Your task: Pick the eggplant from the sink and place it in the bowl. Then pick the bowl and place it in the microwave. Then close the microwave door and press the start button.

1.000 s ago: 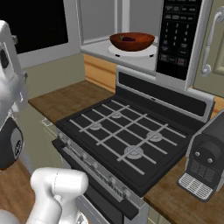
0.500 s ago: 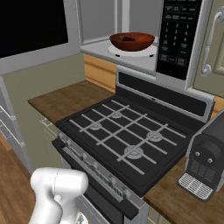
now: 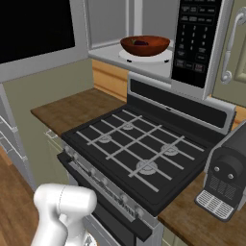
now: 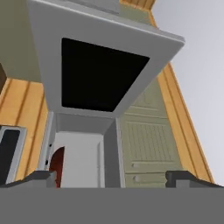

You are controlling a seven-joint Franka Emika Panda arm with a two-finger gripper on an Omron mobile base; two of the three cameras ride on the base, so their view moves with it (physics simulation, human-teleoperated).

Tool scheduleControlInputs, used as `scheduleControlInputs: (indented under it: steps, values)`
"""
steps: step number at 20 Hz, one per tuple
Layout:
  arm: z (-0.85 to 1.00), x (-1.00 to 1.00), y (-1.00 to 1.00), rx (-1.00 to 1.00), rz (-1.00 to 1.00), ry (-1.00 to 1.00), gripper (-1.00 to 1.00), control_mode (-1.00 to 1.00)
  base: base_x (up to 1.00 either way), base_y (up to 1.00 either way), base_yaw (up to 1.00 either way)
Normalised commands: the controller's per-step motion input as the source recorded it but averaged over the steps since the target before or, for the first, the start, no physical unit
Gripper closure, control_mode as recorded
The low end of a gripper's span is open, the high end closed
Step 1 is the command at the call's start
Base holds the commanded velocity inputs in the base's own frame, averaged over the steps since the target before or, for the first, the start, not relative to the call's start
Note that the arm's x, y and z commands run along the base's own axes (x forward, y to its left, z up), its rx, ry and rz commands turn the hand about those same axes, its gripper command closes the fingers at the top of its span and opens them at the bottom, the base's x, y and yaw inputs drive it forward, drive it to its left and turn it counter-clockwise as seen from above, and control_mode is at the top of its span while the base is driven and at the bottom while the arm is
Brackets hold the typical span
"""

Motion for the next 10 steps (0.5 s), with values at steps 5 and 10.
scheduleControlInputs:
  steps: [5, 10]
  values:
    - [-0.31, 0.0, 0.6, 0.06, -0.2, -0.16, -1.0, -1.0, 0.0, 0.0, 0.0]
    - [-0.25, 0.14, 0.47, 0.07, -0.11, -0.13, -1.0, -1.0, 0.0, 0.0, 0.0]
